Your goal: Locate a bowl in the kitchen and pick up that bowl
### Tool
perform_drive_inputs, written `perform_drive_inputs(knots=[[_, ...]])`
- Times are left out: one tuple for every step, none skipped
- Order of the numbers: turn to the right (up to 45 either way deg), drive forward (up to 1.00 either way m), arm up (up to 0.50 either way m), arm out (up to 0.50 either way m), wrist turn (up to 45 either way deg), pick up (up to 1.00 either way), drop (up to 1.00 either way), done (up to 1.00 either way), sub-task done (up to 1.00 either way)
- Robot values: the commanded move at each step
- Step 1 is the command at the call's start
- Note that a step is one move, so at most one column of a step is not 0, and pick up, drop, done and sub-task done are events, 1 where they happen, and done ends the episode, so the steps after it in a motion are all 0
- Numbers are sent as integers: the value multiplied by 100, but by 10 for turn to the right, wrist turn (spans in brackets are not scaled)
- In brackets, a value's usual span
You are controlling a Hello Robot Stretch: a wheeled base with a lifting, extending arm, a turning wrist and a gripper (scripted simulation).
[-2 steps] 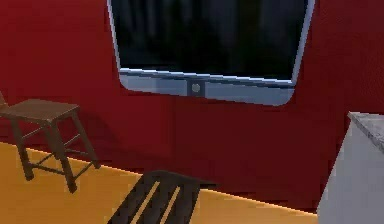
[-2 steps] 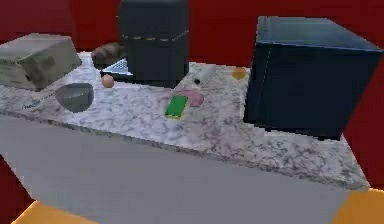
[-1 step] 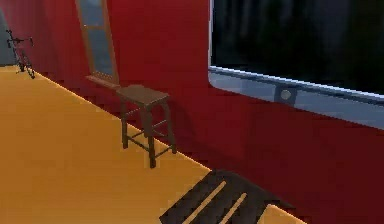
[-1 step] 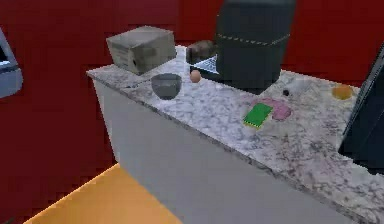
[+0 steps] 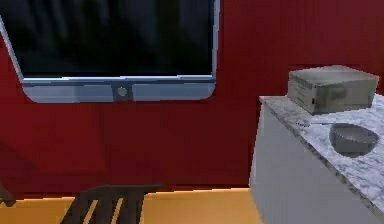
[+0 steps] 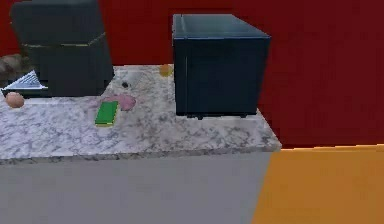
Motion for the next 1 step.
perform_drive_inputs(knots=[[60, 0, 0, 0, 0, 0, 0, 0, 0]])
